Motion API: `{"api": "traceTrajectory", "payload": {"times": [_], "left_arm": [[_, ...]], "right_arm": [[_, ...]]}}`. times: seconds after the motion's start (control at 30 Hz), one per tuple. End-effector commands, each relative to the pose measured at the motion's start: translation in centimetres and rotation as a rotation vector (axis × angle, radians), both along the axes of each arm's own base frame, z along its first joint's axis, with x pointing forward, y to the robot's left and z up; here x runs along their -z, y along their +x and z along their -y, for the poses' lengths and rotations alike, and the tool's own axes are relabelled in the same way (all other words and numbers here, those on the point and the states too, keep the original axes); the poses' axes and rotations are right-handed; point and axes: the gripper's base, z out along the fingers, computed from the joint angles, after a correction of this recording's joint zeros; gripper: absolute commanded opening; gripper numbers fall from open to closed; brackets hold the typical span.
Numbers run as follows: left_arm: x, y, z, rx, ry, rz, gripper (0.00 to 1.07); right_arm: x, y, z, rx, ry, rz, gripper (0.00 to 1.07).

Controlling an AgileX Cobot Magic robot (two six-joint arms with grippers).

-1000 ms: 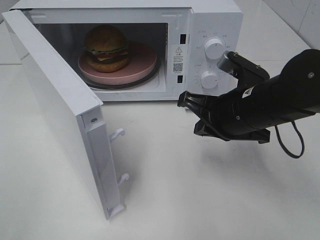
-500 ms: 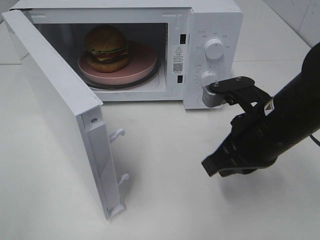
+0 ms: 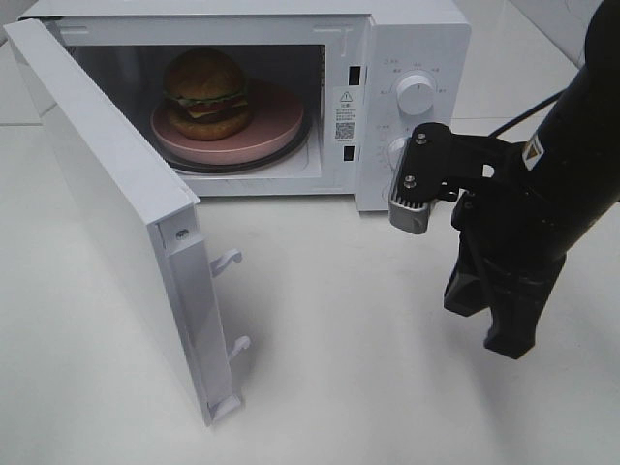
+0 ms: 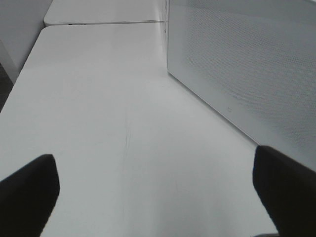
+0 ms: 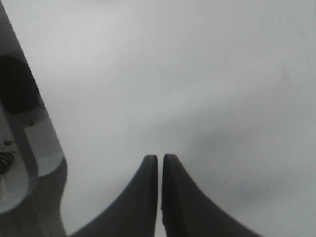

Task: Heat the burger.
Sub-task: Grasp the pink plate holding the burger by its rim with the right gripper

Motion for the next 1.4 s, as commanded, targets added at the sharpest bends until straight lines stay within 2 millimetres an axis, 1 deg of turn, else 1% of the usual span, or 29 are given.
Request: {"api": "traceTrajectory", "payload": {"times": [0.03, 0.07, 0.1, 0.13, 0.17, 0.2, 0.27, 0.4, 0.47, 0.5, 0.53, 0.57, 0.6, 0.63, 0.67, 0.73, 0.77, 0.8, 0.83, 0.87, 0.9, 0.93, 1.0, 1.1, 1.17, 1.23, 1.27, 1.3, 1.4], "left_arm": [[0.0, 0.0, 0.0, -0.003, -0.004, 0.009, 1.00], [0.0, 0.0, 0.0, -0.003, -0.004, 0.009, 1.00], [0.0, 0.0, 0.0, -0.003, -0.004, 0.009, 1.00], [0.0, 0.0, 0.0, -0.003, -0.004, 0.009, 1.00], [0.0, 0.0, 0.0, -0.003, -0.004, 0.009, 1.00], [0.0, 0.0, 0.0, -0.003, -0.004, 0.009, 1.00], [0.0, 0.0, 0.0, -0.003, -0.004, 0.009, 1.00], [0.0, 0.0, 0.0, -0.003, -0.004, 0.009, 1.00], [0.0, 0.0, 0.0, -0.003, -0.004, 0.009, 1.00], [0.0, 0.0, 0.0, -0.003, -0.004, 0.009, 1.00], [0.0, 0.0, 0.0, -0.003, -0.004, 0.009, 1.00], [0.0, 0.0, 0.0, -0.003, -0.004, 0.009, 1.00], [0.0, 0.0, 0.0, -0.003, -0.004, 0.009, 1.00], [0.0, 0.0, 0.0, -0.003, -0.004, 0.009, 1.00], [0.0, 0.0, 0.0, -0.003, -0.004, 0.009, 1.00], [0.0, 0.0, 0.0, -0.003, -0.004, 0.009, 1.00], [0.0, 0.0, 0.0, -0.003, -0.004, 0.009, 1.00], [0.0, 0.0, 0.0, -0.003, -0.004, 0.009, 1.00], [0.0, 0.0, 0.0, -0.003, -0.004, 0.009, 1.00], [0.0, 0.0, 0.0, -0.003, -0.004, 0.009, 1.00], [0.0, 0.0, 0.0, -0.003, -0.004, 0.009, 1.00], [0.0, 0.0, 0.0, -0.003, -0.004, 0.009, 1.00], [0.0, 0.0, 0.0, -0.003, -0.004, 0.009, 1.00], [0.0, 0.0, 0.0, -0.003, -0.004, 0.009, 1.00], [0.0, 0.0, 0.0, -0.003, -0.004, 0.009, 1.00], [0.0, 0.0, 0.0, -0.003, -0.004, 0.009, 1.00], [0.0, 0.0, 0.0, -0.003, -0.004, 0.009, 1.00], [0.0, 0.0, 0.0, -0.003, -0.004, 0.009, 1.00], [0.0, 0.0, 0.0, -0.003, -0.004, 0.009, 1.00]], "right_arm": [[-0.6, 0.3, 0.1, -0.166, -0.032, 0.047, 0.07], [-1.0, 0.6, 0.1, -0.276, -0.049, 0.082, 0.08], [-1.2, 0.7, 0.1, -0.335, -0.063, 0.101, 0.08], [-1.2, 0.7, 0.1, -0.335, -0.063, 0.101, 0.08], [-1.5, 1.0, 0.1, -0.434, -0.086, 0.135, 0.09], [-1.5, 1.0, 0.1, -0.434, -0.086, 0.135, 0.09], [-1.9, 1.4, 0.1, -0.558, -0.130, 0.185, 0.11], [-2.3, 1.8, 0.2, -0.639, -0.172, 0.222, 0.15], [-2.4, 2.2, 0.4, -0.687, -0.219, 0.270, 0.23], [-2.4, 2.2, 0.4, -0.687, -0.219, 0.270, 0.23], [-2.5, 2.6, 0.4, -0.699, -0.245, 0.311, 0.33], [-2.5, 2.6, 0.4, -0.699, -0.245, 0.311, 0.33], [-2.6, 2.8, 0.3, -0.700, -0.248, 0.347, 0.45], [-2.7, 3.0, 0.3, -0.698, -0.244, 0.364, 0.52], [-2.7, 3.0, 0.3, -0.698, -0.244, 0.364, 0.52], [-2.7, 3.3, 0.0, -0.611, -0.208, 0.391, 0.81], [-2.7, 3.3, 0.0, -0.611, -0.208, 0.391, 0.81], [-2.7, 3.3, -0.1, -0.567, -0.189, 0.397, 0.87], [-2.7, 3.3, -0.1, -0.567, -0.189, 0.397, 0.87], [-2.6, 3.4, -0.6, -0.517, -0.169, 0.411, 0.96], [-2.6, 3.5, -0.8, -0.513, -0.165, 0.423, 0.98], [-2.6, 3.5, -0.8, -0.513, -0.165, 0.423, 0.98], [-2.1, 3.7, -1.7, -0.558, -0.186, 0.455, 1.00], [-2.0, 3.8, -1.9, -0.564, -0.183, 0.461, 0.99], [-1.8, 4.5, -3.1, -0.576, -0.169, 0.480, 0.99], [-1.9, 4.7, -3.3, -0.580, -0.167, 0.487, 0.99], [-2.0, 5.3, -4.0, -0.586, -0.157, 0.509, 0.98], [-2.0, 5.3, -4.0, -0.586, -0.157, 0.509, 0.98], [-2.1, 6.2, -5.1, -0.607, -0.163, 0.529, 0.98]]}}
